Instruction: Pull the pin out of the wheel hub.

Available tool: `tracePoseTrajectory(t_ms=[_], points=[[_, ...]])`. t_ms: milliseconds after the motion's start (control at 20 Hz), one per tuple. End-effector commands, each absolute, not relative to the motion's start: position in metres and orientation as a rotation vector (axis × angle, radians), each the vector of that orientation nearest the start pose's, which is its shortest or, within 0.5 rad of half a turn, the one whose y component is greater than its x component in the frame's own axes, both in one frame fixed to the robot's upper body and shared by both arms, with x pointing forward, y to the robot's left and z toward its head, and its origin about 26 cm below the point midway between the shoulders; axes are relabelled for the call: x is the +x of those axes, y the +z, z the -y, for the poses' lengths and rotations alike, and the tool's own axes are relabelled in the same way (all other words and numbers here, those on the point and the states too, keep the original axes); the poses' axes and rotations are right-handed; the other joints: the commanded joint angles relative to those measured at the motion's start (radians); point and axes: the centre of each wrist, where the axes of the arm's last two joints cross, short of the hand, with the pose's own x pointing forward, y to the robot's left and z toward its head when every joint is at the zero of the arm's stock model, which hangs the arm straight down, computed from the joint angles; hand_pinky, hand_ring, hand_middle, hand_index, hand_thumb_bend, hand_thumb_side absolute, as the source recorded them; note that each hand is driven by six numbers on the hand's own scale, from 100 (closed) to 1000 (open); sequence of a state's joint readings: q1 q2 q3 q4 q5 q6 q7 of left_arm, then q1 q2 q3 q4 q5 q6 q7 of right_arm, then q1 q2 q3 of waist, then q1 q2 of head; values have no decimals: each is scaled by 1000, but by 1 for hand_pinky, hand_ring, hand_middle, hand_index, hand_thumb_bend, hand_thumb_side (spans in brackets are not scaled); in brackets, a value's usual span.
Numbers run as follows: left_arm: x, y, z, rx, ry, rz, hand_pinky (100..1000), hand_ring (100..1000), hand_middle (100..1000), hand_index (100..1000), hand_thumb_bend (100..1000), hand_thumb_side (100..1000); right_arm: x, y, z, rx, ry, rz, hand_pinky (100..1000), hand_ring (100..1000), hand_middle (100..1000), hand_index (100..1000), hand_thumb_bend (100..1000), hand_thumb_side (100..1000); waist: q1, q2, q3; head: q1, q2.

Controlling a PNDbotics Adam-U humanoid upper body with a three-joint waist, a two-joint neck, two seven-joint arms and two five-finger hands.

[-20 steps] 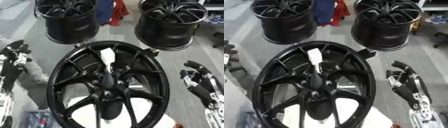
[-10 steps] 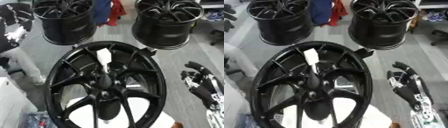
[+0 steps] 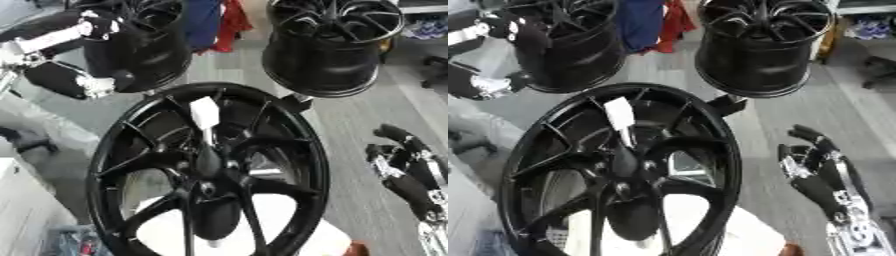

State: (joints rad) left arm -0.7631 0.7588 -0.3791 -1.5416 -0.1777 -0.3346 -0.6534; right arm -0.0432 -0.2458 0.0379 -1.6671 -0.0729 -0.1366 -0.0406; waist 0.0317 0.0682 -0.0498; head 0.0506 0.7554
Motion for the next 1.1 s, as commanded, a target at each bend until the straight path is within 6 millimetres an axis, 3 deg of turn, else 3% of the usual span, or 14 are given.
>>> tracePoseTrajectory(t_ms=[50, 200, 550, 1100], points=[[400, 256, -250, 270, -2081, 1603, 680, 742, 769, 870, 304, 563, 288, 42, 288, -112, 188, 1849, 628, 654, 782, 836, 246, 231, 0, -13, -2, 3, 1], [410, 256, -229, 253, -2158, 1567, 673, 715, 766, 871, 309, 563, 287, 41, 288, -110, 187, 1847, 628, 654, 781, 836, 247, 230, 0, -15, -5, 5, 1], [420, 254, -191, 269, -2281, 1495, 687, 753, 804, 876, 330, 553, 288, 40, 285, -95, 194, 1844, 627, 654, 781, 835, 248, 230, 1, -15, -16, 17, 1], [430, 234, -180, 316, -2352, 1376, 661, 767, 820, 867, 308, 459, 288, 40, 285, -94, 191, 1846, 628, 654, 781, 835, 248, 231, 0, -15, -28, 21, -5]])
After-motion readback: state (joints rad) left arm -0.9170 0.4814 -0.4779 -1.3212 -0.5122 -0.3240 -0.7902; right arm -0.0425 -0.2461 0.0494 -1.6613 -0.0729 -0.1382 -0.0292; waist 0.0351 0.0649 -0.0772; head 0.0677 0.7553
